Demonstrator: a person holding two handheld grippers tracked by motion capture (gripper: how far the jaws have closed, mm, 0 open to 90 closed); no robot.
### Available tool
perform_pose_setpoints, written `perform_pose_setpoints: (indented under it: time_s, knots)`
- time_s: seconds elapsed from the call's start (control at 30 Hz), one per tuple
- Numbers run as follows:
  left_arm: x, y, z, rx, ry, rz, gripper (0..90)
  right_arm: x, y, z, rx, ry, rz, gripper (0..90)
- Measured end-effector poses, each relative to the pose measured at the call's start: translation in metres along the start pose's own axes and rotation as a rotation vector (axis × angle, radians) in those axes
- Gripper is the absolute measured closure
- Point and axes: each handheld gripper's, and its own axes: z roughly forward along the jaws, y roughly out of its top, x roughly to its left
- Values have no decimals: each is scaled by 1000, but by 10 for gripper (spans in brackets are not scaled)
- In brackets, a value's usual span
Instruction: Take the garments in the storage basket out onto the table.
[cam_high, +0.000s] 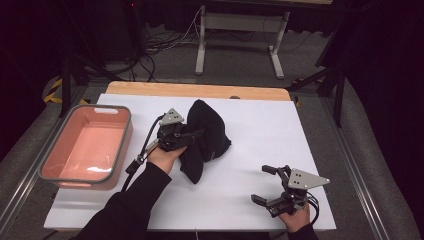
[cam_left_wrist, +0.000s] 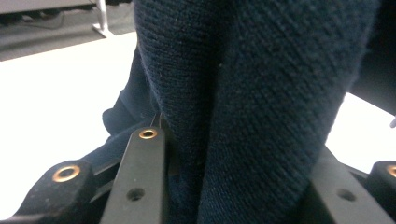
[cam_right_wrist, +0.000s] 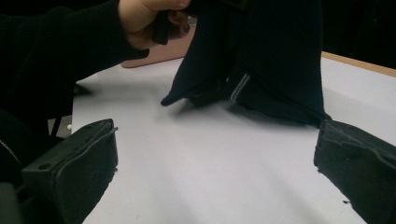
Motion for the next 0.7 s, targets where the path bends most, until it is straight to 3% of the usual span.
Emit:
perform_pose_setpoints:
  time_s: [0.17,0.33,0.5,0.7]
  knots:
    - [-4,-6,9,33,-23,7,630,0,0,0,0,0,0,5]
    - [-8,-10,13,47,-25,41,592,0,0,0,0,2,2,5]
    - [-7,-10,14,49,-45,22,538,-1,0,0,-1,4,1,5]
    - [-5,-10,12,23,-93,-15,332,-1,0,1,-1,6,-1,5]
